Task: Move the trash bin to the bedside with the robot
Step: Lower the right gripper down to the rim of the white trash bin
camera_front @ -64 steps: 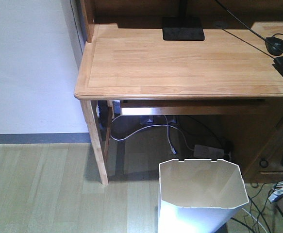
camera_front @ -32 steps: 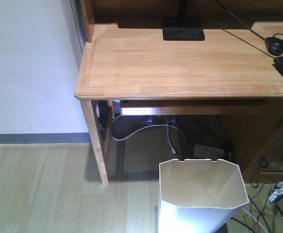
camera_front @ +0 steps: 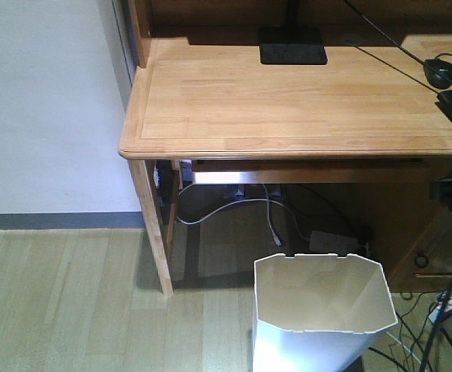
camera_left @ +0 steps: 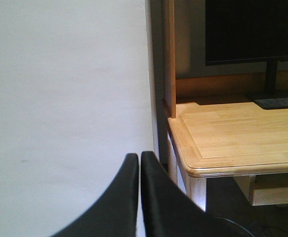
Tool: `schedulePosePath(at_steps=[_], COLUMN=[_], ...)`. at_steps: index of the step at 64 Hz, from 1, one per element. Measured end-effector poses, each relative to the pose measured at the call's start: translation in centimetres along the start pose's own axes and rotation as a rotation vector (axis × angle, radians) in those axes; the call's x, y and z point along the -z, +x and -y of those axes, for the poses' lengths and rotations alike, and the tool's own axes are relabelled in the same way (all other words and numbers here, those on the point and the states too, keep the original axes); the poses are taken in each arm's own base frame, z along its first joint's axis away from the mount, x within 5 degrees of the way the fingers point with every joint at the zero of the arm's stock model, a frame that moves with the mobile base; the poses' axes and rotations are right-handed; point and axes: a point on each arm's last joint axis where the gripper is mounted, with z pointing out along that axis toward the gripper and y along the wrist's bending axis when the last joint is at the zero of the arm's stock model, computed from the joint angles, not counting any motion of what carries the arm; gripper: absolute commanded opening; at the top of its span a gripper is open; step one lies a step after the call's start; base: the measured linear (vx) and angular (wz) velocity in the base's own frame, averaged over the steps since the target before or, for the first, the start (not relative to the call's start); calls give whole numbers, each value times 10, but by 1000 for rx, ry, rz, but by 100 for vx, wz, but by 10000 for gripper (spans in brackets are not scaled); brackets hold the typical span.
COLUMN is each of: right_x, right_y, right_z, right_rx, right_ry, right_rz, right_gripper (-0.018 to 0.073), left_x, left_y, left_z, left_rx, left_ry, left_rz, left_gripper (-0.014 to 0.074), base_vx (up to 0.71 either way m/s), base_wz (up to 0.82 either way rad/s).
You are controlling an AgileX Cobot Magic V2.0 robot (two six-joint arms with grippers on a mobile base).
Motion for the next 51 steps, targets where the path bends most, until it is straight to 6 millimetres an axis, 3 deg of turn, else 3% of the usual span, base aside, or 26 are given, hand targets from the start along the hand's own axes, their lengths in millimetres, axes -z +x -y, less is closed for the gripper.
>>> schedulePosePath(at_steps=[10,22,35,51], right_x=[-29,-73,-130,-198], right_y=[-19,-25,-10,17], right_z=[1,18,39,48], right_rx=[82,53,-19,53], right_ry=[-5,-1,-69,-104], right_rz=[-153,-296,-430,-498], right_gripper=[495,495,495,495], left_x=[0,0,0,0], left_y=[0,0,0,0], left_z=[0,0,0,0], left_rx=[0,0,0,0], left_ry=[0,0,0,0], left_rz=[0,0,0,0], left_gripper=[-6,-6,-6,-6], base_vx=[0,0,0,0], base_wz=[0,0,0,0])
